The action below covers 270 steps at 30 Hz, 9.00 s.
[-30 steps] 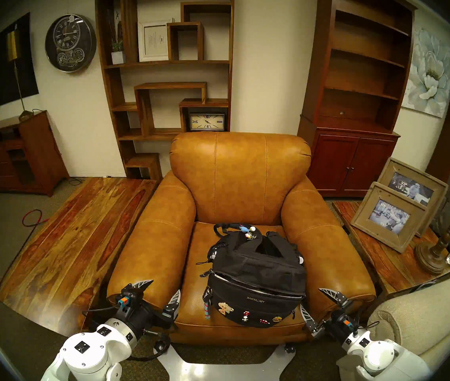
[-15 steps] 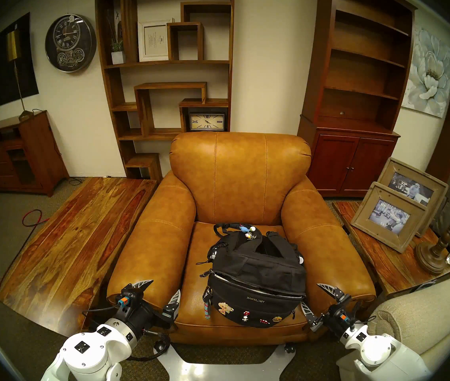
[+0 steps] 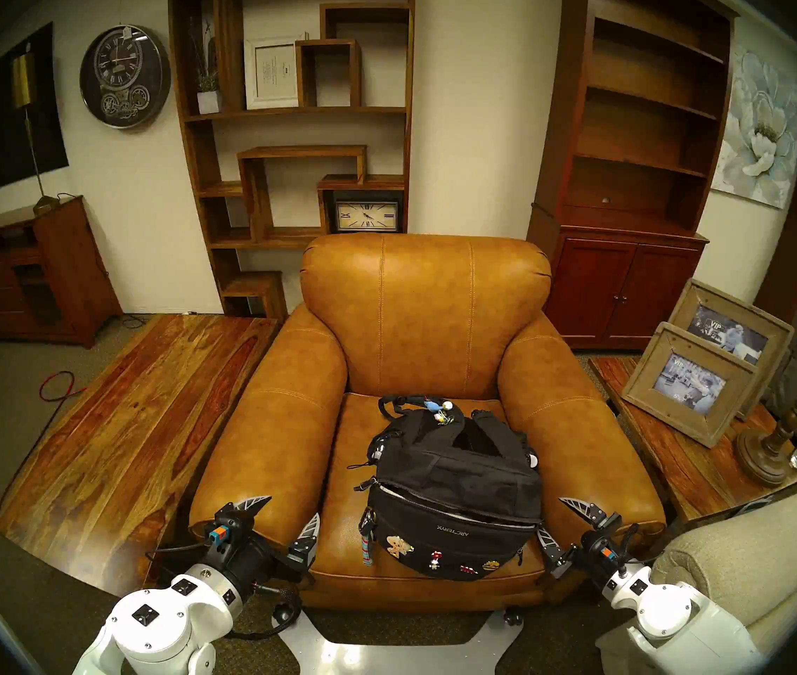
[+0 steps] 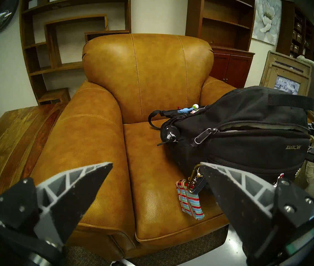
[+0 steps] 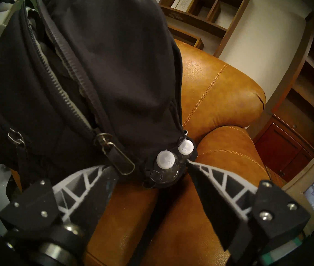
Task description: Close a bag with a zipper
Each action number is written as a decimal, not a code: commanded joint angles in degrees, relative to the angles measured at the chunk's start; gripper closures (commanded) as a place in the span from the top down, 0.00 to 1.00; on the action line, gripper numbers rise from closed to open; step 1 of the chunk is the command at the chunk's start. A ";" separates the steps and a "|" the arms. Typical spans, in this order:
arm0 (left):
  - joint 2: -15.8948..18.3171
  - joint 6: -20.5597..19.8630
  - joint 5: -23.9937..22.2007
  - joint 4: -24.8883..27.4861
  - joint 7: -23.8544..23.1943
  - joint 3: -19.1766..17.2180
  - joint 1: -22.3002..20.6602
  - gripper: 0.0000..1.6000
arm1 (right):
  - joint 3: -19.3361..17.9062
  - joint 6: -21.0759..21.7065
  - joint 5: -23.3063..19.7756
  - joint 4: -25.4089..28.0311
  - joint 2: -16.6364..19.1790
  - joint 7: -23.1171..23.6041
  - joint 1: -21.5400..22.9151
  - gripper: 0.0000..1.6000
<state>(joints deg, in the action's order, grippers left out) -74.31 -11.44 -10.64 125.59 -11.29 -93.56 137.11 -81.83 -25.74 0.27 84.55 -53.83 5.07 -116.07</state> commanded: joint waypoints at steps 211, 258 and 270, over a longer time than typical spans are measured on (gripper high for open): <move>-0.80 0.13 0.54 0.68 -0.86 -0.15 -0.27 1.00 | -8.07 4.02 26.28 28.75 7.43 -2.53 -20.37 0.73; 8.57 4.33 13.56 6.43 -10.19 15.18 2.80 1.00 | -6.99 -8.06 28.57 15.28 -1.82 -15.16 -18.37 0.54; 8.63 5.80 15.56 5.56 -11.30 19.40 -0.75 1.00 | -5.74 -8.32 29.19 12.64 -2.61 -15.15 -15.33 0.49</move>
<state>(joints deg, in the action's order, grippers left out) -65.57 -7.04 4.52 130.23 -21.50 -76.11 138.37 -87.82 -33.80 29.06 97.28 -55.93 -9.64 -134.13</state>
